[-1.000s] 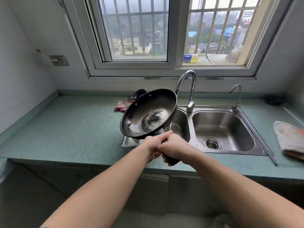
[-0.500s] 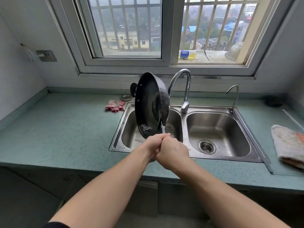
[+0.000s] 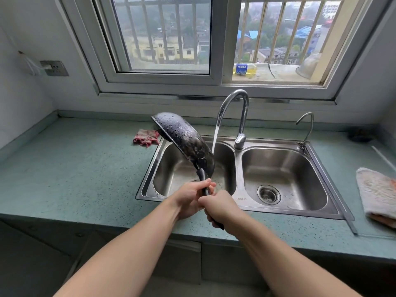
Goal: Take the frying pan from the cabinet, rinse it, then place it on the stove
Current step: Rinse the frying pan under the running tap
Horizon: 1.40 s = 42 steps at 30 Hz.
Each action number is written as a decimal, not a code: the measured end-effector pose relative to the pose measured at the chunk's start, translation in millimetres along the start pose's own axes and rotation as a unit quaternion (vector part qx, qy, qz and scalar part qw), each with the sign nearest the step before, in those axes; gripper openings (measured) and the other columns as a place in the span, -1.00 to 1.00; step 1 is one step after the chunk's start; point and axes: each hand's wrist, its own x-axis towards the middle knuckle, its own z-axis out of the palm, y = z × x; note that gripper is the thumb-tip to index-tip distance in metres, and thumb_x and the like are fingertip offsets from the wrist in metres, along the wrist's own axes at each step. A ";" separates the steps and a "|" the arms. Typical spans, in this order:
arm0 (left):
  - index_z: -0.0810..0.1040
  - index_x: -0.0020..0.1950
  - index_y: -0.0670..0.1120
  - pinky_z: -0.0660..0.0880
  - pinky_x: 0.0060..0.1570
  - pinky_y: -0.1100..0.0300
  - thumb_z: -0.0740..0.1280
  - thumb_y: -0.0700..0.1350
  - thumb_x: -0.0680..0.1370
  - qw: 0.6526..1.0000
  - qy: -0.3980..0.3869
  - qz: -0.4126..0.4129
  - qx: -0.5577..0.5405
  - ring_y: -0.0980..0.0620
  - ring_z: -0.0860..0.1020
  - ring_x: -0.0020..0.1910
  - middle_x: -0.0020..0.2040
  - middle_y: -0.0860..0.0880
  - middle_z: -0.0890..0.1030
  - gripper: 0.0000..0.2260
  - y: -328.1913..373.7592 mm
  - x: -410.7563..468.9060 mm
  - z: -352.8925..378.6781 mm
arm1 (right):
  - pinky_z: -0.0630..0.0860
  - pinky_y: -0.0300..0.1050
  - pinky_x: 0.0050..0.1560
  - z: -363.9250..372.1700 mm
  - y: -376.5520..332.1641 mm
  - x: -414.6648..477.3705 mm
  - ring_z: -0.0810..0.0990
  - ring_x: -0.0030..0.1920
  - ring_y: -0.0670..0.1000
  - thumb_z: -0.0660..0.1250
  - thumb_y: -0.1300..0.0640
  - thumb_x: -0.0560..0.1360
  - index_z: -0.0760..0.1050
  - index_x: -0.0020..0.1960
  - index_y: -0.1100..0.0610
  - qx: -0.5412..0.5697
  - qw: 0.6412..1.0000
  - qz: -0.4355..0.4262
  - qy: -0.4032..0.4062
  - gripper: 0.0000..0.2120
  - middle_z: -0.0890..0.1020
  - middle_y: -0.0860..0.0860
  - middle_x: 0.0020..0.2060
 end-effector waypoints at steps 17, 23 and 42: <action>0.54 0.08 -0.12 0.41 -0.02 0.09 0.30 -0.12 0.58 0.991 0.037 0.041 0.121 0.04 0.61 -0.15 -0.16 -0.04 0.66 -0.88 -24.4 -10.5 -11.7 | 0.41 -0.12 -0.23 10.5 37.1 -9.2 0.61 -0.09 0.20 0.26 0.04 0.38 0.46 -0.18 0.12 -0.225 0.959 -0.073 0.159 -0.86 0.65 0.12 -0.14; 0.52 0.04 -0.11 0.37 -0.02 0.10 0.31 -0.13 0.59 0.989 0.049 0.031 0.138 0.07 0.59 -0.20 -0.23 0.01 0.67 -0.92 -37.8 -17.9 -20.1 | 0.36 -0.09 -0.19 26.7 54.6 -18.2 0.60 0.01 0.19 0.25 0.02 0.41 0.46 -0.10 0.10 -0.268 0.942 -0.066 0.190 -0.84 0.65 0.09 -0.07; 0.51 0.03 -0.11 0.34 -0.24 0.20 0.44 -0.22 0.46 0.986 0.069 0.039 0.146 0.06 0.58 -0.19 -0.13 -0.05 0.64 -0.81 -44.6 29.8 10.9 | 0.40 -0.08 -0.14 -10.8 68.4 23.1 0.59 0.06 0.17 0.26 -0.01 0.44 0.44 -0.03 0.07 -0.257 0.941 -0.045 0.217 -0.82 0.65 0.06 -0.03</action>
